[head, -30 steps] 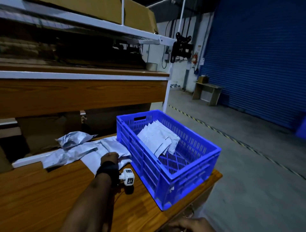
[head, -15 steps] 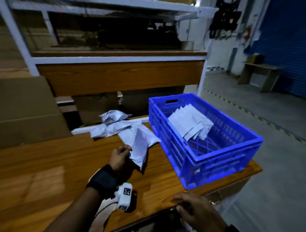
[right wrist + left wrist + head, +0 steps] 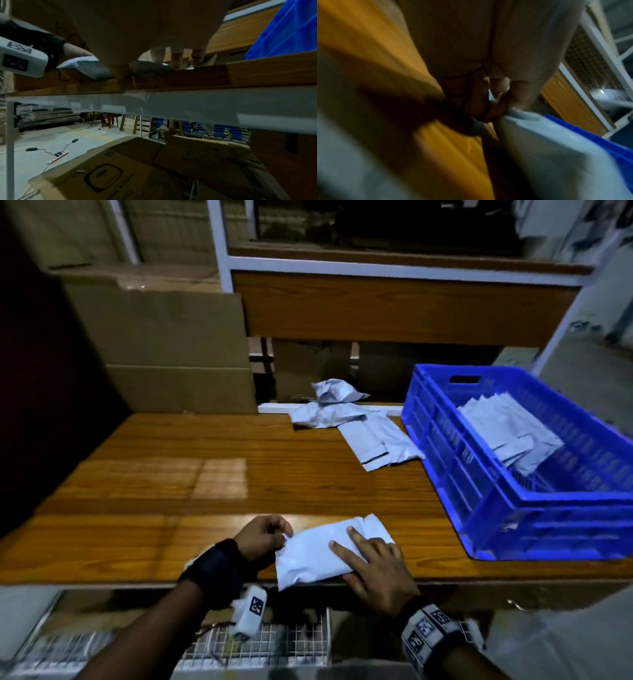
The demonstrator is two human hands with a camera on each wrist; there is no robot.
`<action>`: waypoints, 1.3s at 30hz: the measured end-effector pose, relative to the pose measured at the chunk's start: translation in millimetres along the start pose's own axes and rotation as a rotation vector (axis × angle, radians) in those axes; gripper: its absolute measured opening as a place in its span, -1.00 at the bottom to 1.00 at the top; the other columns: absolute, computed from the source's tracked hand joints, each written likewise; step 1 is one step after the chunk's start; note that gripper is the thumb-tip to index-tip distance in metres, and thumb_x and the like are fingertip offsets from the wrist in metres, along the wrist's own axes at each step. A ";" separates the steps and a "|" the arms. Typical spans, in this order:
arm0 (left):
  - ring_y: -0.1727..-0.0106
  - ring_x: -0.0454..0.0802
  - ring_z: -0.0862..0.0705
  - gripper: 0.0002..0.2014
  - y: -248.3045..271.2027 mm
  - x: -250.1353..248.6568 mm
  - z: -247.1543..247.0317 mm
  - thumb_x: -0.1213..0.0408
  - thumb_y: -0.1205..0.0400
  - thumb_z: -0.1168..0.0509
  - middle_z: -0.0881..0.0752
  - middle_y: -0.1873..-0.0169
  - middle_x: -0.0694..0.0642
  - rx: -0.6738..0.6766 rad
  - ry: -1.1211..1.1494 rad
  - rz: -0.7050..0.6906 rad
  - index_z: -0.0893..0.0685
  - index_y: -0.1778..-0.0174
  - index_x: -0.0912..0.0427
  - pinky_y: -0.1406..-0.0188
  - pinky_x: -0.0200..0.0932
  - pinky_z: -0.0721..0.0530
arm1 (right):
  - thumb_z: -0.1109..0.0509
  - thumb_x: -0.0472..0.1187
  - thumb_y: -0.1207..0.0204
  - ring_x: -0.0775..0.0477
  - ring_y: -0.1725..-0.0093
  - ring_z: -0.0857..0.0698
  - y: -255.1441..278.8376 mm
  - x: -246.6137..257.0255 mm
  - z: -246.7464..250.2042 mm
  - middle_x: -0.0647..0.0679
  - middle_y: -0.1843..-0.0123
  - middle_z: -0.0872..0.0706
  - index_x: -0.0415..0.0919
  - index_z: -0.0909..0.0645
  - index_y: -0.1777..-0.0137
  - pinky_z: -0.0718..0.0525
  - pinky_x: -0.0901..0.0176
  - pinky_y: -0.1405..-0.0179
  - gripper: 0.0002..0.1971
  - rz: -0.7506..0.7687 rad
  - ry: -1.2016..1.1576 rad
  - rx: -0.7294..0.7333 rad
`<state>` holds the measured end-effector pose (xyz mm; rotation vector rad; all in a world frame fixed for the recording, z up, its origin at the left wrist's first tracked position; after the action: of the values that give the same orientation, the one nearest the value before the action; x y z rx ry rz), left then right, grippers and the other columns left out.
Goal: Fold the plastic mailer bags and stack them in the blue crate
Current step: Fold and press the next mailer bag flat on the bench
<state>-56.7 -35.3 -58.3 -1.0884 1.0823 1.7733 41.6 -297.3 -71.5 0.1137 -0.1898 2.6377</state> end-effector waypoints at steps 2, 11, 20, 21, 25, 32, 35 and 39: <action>0.36 0.04 -0.64 -0.85 -4.3 -1.0 14.1 0.41 -0.44 -0.29 -0.71 0.36 0.07 -0.060 -0.199 -0.007 -0.69 0.25 0.06 0.29 -0.20 -0.51 | -0.26 0.20 -0.46 -0.22 -0.09 -0.60 -5.3 7.4 -2.4 -0.10 -0.49 -0.56 0.31 -0.25 -0.60 -0.58 -0.12 0.10 -0.34 -0.041 0.031 0.009; -0.17 0.13 -0.49 -0.78 6.7 -32.7 -16.4 0.10 -0.57 -0.17 -0.58 -0.10 0.09 -0.184 -0.924 -0.413 -0.59 -0.07 0.04 -0.09 0.06 -0.48 | -0.10 0.21 -0.63 -0.19 -0.33 -0.52 -33.6 32.8 0.5 -0.10 -0.41 -0.55 0.10 -0.44 -0.51 -0.40 -0.14 -0.18 -0.50 -0.088 -0.036 -0.145; -0.64 0.00 -0.21 -0.42 3.9 18.2 -55.5 -0.06 -0.71 0.11 -0.27 -0.64 0.02 -0.164 -1.036 -0.381 -0.22 -0.66 0.04 -0.58 -0.04 -0.17 | -0.16 0.03 -0.61 -0.13 -0.55 -0.47 -52.2 32.7 -35.3 -0.12 -0.55 -0.52 -0.18 -0.48 -0.54 -0.35 -0.11 -0.47 -0.46 -0.090 -0.122 -0.172; -0.66 0.00 -0.19 -0.42 5.3 21.5 -58.1 -0.06 -0.72 0.12 -0.24 -0.65 0.01 -0.186 -1.049 -0.388 -0.19 -0.67 0.04 -0.59 -0.03 -0.14 | -0.20 0.02 -0.59 -0.15 -0.54 -0.48 -51.4 32.9 -37.2 -0.13 -0.54 -0.53 -0.19 -0.50 -0.53 -0.39 -0.14 -0.46 -0.46 -0.075 -0.087 -0.201; -0.68 0.01 -0.08 -0.41 7.7 22.6 -64.4 -0.05 -0.72 0.14 -0.16 -0.67 0.01 -0.221 -1.081 -0.375 -0.10 -0.70 0.04 -0.63 0.02 -0.09 | -0.24 0.05 -0.54 -0.20 -0.54 -0.46 -53.5 33.5 -37.9 -0.09 -0.54 -0.53 -0.13 -0.49 -0.53 -0.39 -0.26 -0.48 -0.43 -0.079 0.011 -0.240; -0.69 0.04 -0.04 -0.38 3.0 21.9 -68.1 -0.06 -0.70 0.14 -0.16 -0.67 0.02 -0.231 -1.128 -0.318 -0.10 -0.69 0.06 -0.64 0.08 -0.01 | -0.18 0.08 -0.57 -0.26 -0.60 -0.35 -55.2 33.6 -33.6 -0.04 -0.63 -0.40 -0.03 -0.36 -0.61 -0.23 -0.36 -0.55 -0.40 -0.115 0.044 -0.128; -0.68 0.04 -0.09 -0.37 3.7 20.3 -66.7 -0.09 -0.69 0.18 -0.19 -0.67 0.04 -0.220 -1.112 -0.320 -0.12 -0.69 0.06 -0.64 0.08 -0.06 | -0.08 0.13 -0.63 -0.21 -0.64 -0.28 -54.4 28.0 -32.0 -0.01 -0.66 -0.34 0.00 -0.30 -0.64 -0.15 -0.29 -0.58 -0.41 -0.098 -0.015 -0.095; -0.68 0.00 -0.05 -0.28 6.0 9.1 -61.2 -0.16 -0.58 0.28 -0.16 -0.67 0.02 -0.154 -1.065 -0.269 -0.08 -0.69 0.02 -0.63 0.03 -0.05 | 0.03 0.17 -0.64 -0.14 -0.70 -0.15 -49.5 16.5 -31.0 -0.02 -0.71 -0.19 -0.06 -0.20 -0.69 0.10 -0.04 -0.61 -0.36 -0.122 -0.101 -0.080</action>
<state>-48.8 -92.3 -81.8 -0.2176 0.1393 1.8304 49.4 -241.7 -94.6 0.2245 -0.3114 2.5010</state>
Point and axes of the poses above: each hand's wrist, its own y-axis away from the middle knuckle, its own z-axis out of the back of the hand, x = y × z, the point moved 1 cm from there along -y, towards the middle knuckle
